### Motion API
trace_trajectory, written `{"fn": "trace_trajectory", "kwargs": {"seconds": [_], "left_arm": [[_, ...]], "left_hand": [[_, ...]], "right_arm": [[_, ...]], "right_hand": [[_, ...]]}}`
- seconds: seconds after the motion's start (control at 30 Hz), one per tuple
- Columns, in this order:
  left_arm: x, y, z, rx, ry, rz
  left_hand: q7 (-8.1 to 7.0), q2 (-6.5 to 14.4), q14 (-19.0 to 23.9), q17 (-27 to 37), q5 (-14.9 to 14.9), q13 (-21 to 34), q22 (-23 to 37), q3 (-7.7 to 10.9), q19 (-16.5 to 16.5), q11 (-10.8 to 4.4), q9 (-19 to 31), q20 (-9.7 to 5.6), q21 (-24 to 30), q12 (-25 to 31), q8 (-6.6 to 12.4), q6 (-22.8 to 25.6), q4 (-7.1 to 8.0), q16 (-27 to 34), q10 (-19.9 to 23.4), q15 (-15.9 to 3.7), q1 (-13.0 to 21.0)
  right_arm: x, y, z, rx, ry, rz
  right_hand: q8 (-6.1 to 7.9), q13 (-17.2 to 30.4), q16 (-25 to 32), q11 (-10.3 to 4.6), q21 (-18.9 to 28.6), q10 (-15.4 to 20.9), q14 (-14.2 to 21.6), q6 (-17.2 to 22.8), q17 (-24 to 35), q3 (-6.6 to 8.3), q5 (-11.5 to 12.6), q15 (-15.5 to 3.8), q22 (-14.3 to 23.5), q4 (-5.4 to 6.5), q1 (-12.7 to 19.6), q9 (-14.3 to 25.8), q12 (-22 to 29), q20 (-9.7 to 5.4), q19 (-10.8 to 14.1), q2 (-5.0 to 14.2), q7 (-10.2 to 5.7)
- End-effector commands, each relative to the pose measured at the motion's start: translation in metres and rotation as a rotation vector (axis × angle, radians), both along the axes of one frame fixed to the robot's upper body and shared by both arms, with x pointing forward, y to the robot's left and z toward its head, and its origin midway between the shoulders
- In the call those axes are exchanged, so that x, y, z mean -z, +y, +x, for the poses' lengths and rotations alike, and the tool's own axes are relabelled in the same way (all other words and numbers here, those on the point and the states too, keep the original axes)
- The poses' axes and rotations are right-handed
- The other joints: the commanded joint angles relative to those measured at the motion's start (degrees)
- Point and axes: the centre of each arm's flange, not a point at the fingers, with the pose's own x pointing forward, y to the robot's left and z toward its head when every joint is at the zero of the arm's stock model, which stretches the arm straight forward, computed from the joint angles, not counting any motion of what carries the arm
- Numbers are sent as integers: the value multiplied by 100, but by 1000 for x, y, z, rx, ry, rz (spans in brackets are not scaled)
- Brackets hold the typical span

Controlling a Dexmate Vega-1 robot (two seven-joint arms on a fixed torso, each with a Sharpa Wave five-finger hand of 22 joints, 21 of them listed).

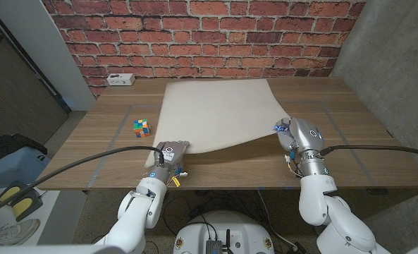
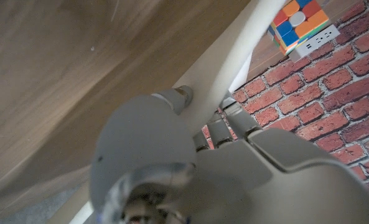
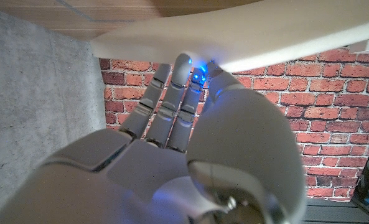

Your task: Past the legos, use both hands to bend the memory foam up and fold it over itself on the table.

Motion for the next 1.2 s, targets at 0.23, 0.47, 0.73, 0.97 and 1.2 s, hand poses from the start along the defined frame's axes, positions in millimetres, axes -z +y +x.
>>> {"fn": "trace_trajectory", "kwargs": {"seconds": [0.23,0.47,0.73,0.97,1.2], "left_arm": [[-15,7,-14,176,-206,-162],[-17,7,-17,187,-217,-185],[-20,7,-15,172,-242,-213],[-23,7,-12,200,-231,-224],[-28,6,-9,257,-174,-202]], "left_hand": [[333,-80,1343,-33,-12,9,-136,253,598,478,37,-135,686,51,76,1143,-209,19,1107,-625,-365],[418,-48,1662,-26,12,33,-146,387,628,592,51,-143,858,53,93,1475,-368,-1,1391,-585,-382],[530,-52,1806,-27,28,46,-145,471,730,639,55,-205,1002,15,51,1552,-485,-30,1460,-574,-379],[588,-64,1911,-27,39,52,-144,527,787,677,55,-239,1105,1,13,1592,-565,-48,1548,-535,-381],[592,-69,1915,-27,44,54,-144,552,783,651,56,-244,1145,-15,-2,1623,-595,-77,1572,-543,-389]], "right_arm": [[9,-10,-2,26,15,-14],[10,-12,-5,41,49,-57],[9,-20,-10,21,140,-99],[9,-18,-10,74,166,-155],[15,2,-6,237,-14,-225]], "right_hand": [[-108,1308,-247,-165,94,-210,-217,27,134,121,2,-648,-28,34,-159,-103,765,-76,-208,45,-98],[-838,772,-1450,-241,280,-1239,-649,-795,-659,462,-260,-649,-151,-218,-314,-572,47,17,-479,-165,-371],[-1606,289,-2874,-135,379,-2421,-1440,-1726,-1756,1060,-51,-446,-350,-551,-214,-1104,-811,154,-825,-581,-365],[-1642,88,-3507,-84,184,-3212,-2133,-2513,-2146,1513,956,-225,-438,-478,-230,-1360,-1410,348,-1190,-1190,-306],[-1633,-42,-3661,-253,135,-3778,-2526,-3189,-2289,1154,569,-416,-408,-202,-1137,-1511,-1882,237,-1245,-1489,-505]]}}
